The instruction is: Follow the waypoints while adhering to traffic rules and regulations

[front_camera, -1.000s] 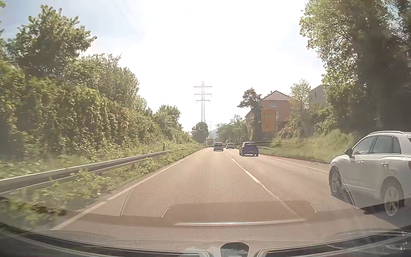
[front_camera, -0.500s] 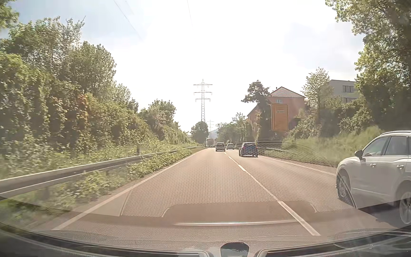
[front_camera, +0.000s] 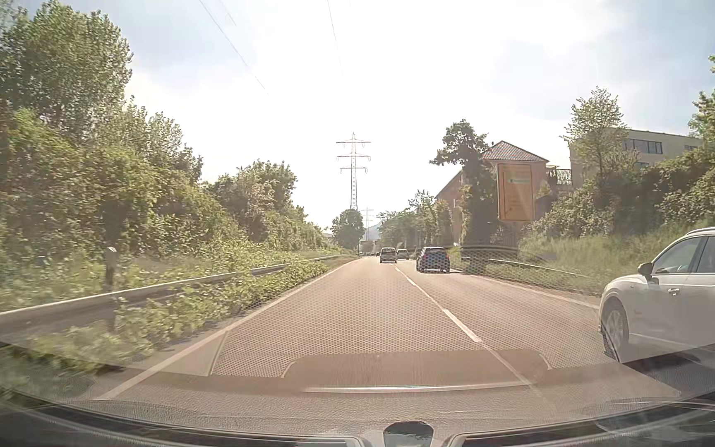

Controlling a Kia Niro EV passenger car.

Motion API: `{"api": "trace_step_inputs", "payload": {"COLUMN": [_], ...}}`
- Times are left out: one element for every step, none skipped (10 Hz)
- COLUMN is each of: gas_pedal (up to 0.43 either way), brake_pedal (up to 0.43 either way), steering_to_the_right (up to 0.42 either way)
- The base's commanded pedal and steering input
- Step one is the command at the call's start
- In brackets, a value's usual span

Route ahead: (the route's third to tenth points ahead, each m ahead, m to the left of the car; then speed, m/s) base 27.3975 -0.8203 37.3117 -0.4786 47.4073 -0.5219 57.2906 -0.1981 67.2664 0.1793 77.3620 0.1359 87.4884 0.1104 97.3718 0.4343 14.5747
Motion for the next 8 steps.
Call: {"api": "trace_step_inputs", "payload": {"gas_pedal": [0.098, 0.110, 0.118, 0.118, 0.130, 0.138, 0.138, 0.138], "brake_pedal": [0.000, 0.000, 0.000, 0.000, 0.000, 0.000, 0.000, 0.000], "steering_to_the_right": [-0.002, -0.002, -0.001, 0.000, 0.000, 0.000, 0.000, 0.001]}}
